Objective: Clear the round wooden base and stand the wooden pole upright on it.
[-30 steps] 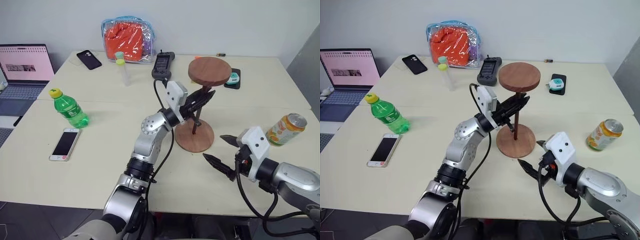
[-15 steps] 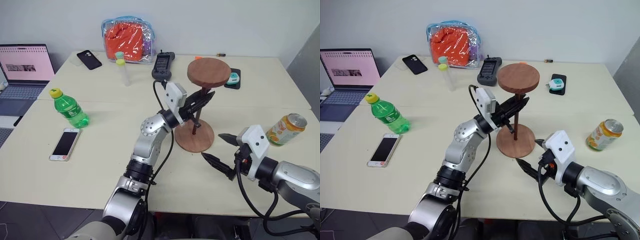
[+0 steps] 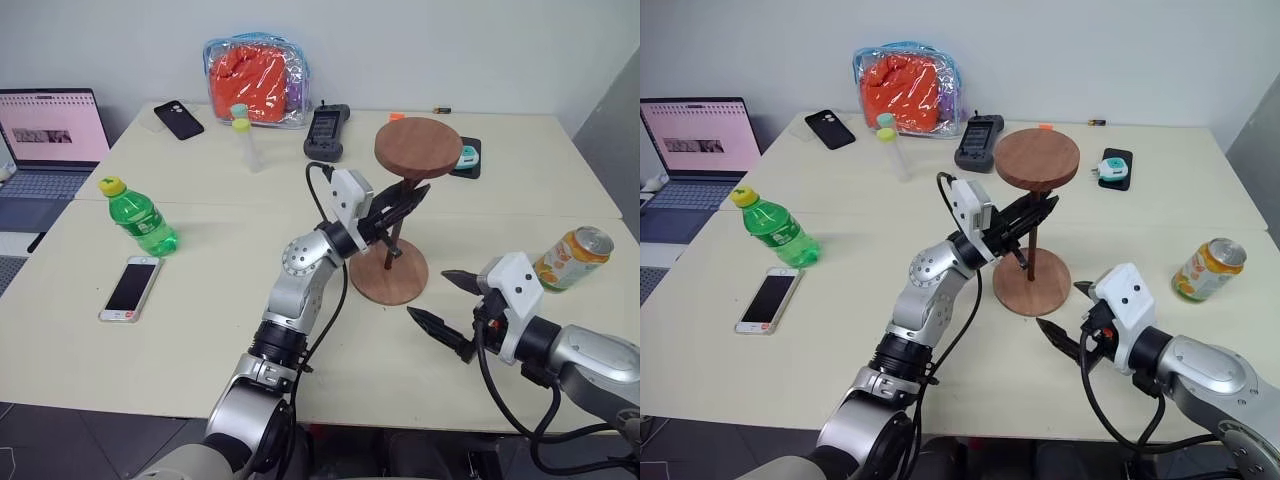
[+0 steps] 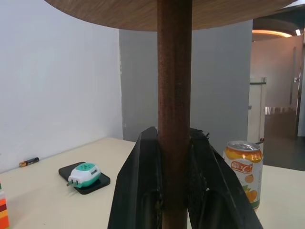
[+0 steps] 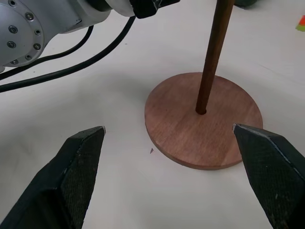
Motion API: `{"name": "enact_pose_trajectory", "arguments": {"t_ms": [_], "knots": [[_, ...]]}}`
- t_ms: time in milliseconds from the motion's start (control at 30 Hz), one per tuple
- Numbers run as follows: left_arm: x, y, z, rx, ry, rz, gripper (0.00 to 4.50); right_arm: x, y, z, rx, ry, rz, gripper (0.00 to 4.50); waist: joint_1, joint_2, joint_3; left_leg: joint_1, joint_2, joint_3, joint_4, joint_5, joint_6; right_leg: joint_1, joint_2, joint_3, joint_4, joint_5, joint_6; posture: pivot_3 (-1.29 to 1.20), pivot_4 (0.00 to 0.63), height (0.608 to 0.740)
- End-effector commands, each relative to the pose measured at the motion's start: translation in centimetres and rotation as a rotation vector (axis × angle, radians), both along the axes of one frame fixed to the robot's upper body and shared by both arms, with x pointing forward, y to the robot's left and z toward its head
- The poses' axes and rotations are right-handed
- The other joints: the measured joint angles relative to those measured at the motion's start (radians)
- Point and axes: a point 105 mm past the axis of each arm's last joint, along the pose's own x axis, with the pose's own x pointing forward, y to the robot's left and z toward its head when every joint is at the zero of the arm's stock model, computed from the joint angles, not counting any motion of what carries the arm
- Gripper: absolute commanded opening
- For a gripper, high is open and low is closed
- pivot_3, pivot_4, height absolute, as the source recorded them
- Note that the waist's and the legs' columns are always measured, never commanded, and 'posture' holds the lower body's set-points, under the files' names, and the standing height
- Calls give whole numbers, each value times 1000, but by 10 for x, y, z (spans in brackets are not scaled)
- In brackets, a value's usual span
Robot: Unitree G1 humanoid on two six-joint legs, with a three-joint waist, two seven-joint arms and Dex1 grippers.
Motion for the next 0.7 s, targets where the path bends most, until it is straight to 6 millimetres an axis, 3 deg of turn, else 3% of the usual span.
{"name": "enact_pose_trajectory", "arguments": {"t_ms": [33, 700], "knots": [[1, -3, -7, 22, 15, -3, 265, -6, 4, 12, -7, -59, 22, 4500, 0, 0, 0, 0, 0, 0, 0, 0, 0, 0, 0, 0, 0, 0, 0, 0, 150, 740], [7, -2, -9, 14, 43, -2, 265, -8, 4, 10, -18, -43, 36, 4500, 0, 0, 0, 7, 0, -1, -1, 0, 0, 7, 0, 0, -2, 0, 0, 0, 150, 740]]}}
